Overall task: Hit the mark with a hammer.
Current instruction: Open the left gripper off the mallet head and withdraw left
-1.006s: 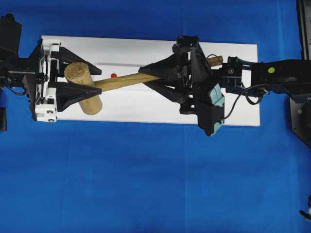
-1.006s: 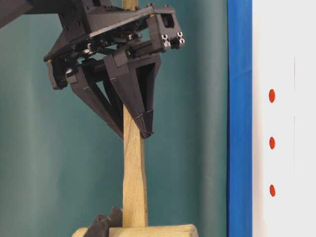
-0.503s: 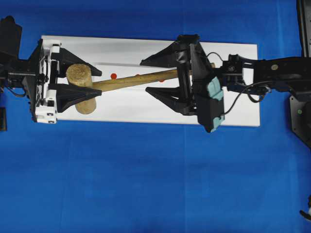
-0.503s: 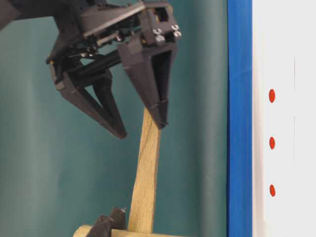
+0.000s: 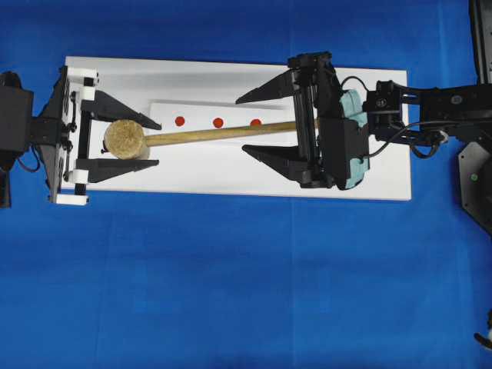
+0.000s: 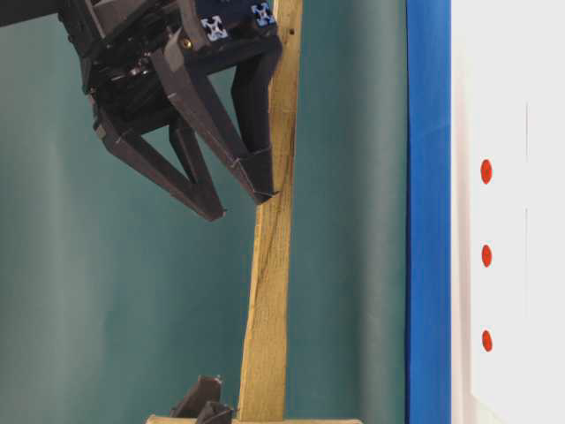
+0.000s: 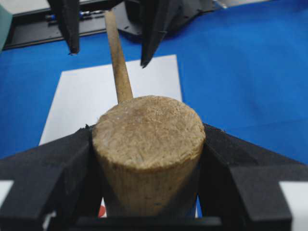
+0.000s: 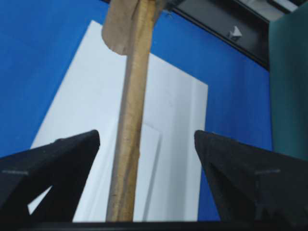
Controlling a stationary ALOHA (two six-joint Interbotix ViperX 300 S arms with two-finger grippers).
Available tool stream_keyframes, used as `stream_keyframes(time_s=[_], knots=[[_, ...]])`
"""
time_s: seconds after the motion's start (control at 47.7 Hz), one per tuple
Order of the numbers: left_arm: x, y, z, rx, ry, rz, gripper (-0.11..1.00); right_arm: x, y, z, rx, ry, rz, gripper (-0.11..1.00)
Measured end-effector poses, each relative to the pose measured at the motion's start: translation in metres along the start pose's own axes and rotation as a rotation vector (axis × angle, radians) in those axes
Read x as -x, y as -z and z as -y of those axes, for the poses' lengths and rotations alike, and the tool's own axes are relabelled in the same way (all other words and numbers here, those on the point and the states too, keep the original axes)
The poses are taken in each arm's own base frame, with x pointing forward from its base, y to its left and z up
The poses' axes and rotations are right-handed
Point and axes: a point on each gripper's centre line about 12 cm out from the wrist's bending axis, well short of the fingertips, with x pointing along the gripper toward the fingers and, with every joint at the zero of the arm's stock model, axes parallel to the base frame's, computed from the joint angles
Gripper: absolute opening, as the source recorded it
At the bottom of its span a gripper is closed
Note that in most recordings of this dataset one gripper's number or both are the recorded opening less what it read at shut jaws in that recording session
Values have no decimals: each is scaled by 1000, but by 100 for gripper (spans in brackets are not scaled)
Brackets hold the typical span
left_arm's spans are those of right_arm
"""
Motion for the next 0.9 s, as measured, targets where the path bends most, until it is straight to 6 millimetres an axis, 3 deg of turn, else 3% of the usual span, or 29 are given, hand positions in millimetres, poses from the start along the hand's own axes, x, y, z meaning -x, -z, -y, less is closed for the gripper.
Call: stream_keyframes(time_s=[0.356, 0.44, 0.524, 0.671, 0.734, 0.796, 0.901], knots=[[-1, -4, 0, 10, 1, 13, 45, -7, 8, -4, -100, -17, -39, 94], [-1, -4, 0, 19, 1, 11, 45, -10, 13, -6, -121, -23, -56, 89], [-1, -4, 0, 19, 0, 12, 45, -12, 16, -7, -132, -29, -70, 72], [-1, -4, 0, 19, 2, 11, 45, -12, 17, -9, -133, -39, -88, 25], [-1, -4, 1, 17, 6, 10, 45, -12, 19, -9, -134, -44, -97, 11], [-1, -5, 2, 17, 7, 14, 45, -12, 19, -9, -146, -47, -104, 2], [-1, -5, 2, 15, 8, 14, 45, -12, 20, -9, -151, -47, -106, 2]])
